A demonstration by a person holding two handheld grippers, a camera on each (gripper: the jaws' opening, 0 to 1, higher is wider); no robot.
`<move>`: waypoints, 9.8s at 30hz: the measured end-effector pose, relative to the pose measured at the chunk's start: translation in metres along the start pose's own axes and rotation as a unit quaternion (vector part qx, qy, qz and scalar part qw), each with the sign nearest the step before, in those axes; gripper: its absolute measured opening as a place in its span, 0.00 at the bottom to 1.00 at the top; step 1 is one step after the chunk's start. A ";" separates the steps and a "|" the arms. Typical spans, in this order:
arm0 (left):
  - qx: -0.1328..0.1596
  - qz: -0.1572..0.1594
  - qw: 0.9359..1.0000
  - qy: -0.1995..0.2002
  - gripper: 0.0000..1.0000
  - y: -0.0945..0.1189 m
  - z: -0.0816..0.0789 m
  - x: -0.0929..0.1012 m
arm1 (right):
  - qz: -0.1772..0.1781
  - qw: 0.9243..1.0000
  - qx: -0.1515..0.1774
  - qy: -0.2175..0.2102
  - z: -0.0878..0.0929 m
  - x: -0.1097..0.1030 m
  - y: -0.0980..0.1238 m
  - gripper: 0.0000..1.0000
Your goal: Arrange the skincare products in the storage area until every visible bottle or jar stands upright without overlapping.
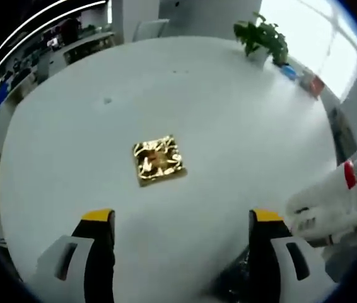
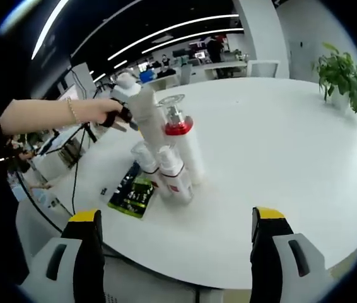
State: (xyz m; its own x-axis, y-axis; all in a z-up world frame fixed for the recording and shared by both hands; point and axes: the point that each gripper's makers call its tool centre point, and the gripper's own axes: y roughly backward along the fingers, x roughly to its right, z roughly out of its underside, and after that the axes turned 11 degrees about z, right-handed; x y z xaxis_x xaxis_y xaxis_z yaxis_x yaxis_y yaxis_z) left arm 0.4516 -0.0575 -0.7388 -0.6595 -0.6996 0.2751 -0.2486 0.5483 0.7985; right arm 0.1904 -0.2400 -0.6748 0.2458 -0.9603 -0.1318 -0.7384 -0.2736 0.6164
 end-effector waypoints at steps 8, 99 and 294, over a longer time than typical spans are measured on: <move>-0.015 -0.002 1.000 -0.013 0.77 -0.013 -0.013 -0.016 | -0.005 1.000 -0.007 -0.002 0.002 -0.002 0.000 0.97; -0.070 -0.015 0.988 -0.137 0.39 0.013 -0.029 -0.031 | -0.019 1.000 -0.006 -0.008 0.001 -0.006 -0.001 0.98; 0.316 0.241 0.875 0.275 0.02 0.209 0.140 0.122 | -0.175 0.946 0.111 0.249 -0.113 -0.228 -0.053 0.01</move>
State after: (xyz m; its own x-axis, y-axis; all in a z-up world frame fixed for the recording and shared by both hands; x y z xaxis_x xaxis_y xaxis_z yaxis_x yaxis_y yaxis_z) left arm 0.2202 0.0363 -0.6130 -0.3974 -0.3366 0.8537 -0.4927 0.8631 0.1109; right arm 0.2450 -0.0006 -0.5897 0.7243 -0.6792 0.1185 -0.6572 -0.6282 0.4165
